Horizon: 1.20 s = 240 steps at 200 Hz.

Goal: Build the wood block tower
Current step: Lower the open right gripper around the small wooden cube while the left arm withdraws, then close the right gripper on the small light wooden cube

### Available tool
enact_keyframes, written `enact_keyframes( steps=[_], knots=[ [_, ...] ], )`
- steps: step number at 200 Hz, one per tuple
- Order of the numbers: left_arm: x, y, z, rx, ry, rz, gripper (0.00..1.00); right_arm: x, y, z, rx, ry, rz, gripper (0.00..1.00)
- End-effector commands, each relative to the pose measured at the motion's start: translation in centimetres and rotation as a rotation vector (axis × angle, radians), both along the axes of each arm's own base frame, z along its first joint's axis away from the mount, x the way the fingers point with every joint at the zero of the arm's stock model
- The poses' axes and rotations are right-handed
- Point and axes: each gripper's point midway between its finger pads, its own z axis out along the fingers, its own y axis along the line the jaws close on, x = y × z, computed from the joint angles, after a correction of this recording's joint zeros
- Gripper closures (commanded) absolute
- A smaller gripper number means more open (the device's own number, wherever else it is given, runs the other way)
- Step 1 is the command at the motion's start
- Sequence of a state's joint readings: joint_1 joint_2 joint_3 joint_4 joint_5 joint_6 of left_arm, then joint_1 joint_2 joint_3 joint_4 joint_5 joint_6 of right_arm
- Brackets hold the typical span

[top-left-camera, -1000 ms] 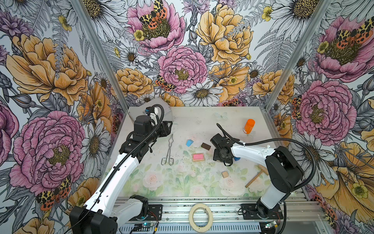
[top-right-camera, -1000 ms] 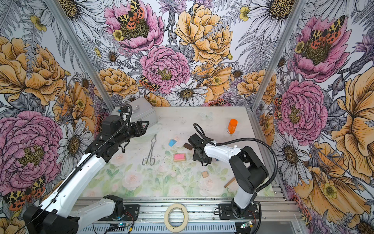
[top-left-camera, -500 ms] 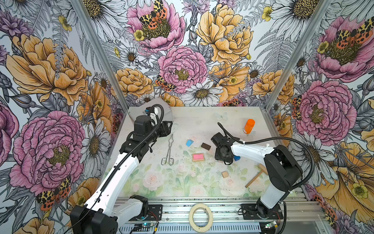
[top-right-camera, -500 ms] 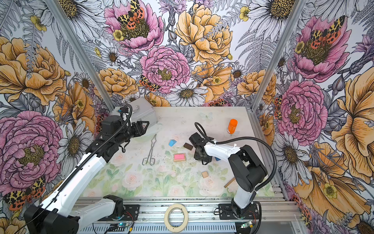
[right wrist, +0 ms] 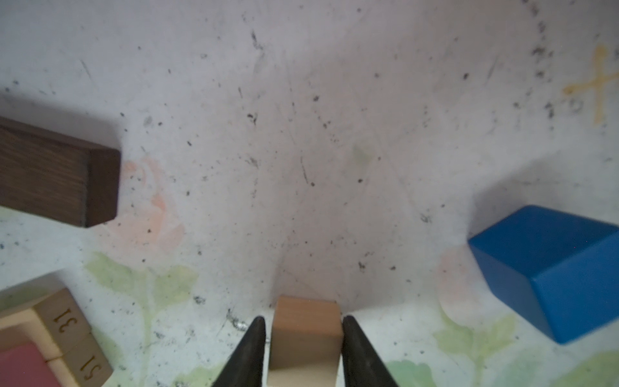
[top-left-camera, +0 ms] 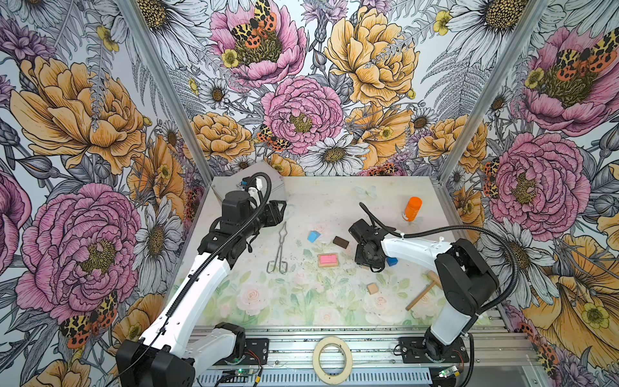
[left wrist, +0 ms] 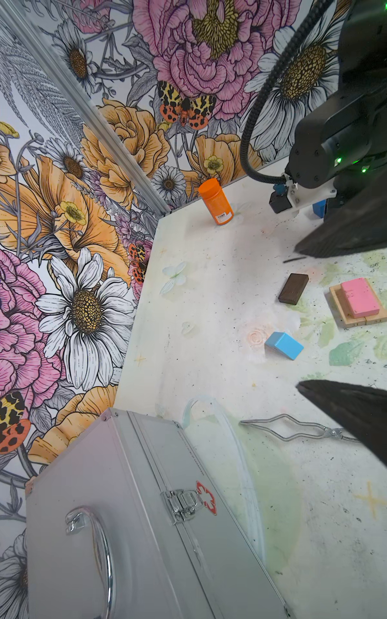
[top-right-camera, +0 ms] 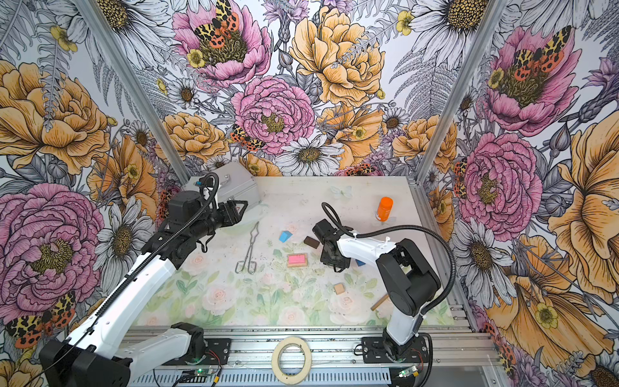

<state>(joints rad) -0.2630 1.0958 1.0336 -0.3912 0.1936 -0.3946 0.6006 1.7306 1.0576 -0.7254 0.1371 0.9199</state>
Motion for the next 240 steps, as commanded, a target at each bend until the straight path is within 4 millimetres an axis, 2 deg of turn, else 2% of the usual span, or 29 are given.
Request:
enact_keyframes(
  steps=[1, 84, 132, 153, 196, 240],
  knots=[
    [0.2, 0.0, 0.1, -0.019, -0.011, -0.007, 0.40, 0.3, 0.2, -0.1, 0.001, 0.006, 0.002, 0.61],
    [0.1, -0.1, 0.1, -0.020, -0.012, -0.010, 0.40, -0.1, 0.3, -0.4, 0.000, 0.020, 0.006, 0.58],
    [0.2, -0.1, 0.0, -0.019, -0.008, -0.010, 0.40, -0.2, 0.4, -0.6, 0.000, 0.024, 0.008, 0.60],
    [0.2, 0.0, 0.0, -0.016, -0.009, -0.007, 0.40, -0.2, 0.3, -0.6, -0.002, 0.025, 0.008, 0.69],
    [0.2, 0.1, -0.1, -0.011, -0.008, 0.000, 0.40, 0.0, 0.9, 0.2, 0.023, 0.012, 0.026, 1.00],
    [0.0, 0.6, 0.0, 0.008, 0.000, 0.022, 0.40, 0.9, 1.9, 3.0, 0.056, -0.023, 0.072, 1.00]
  ],
)
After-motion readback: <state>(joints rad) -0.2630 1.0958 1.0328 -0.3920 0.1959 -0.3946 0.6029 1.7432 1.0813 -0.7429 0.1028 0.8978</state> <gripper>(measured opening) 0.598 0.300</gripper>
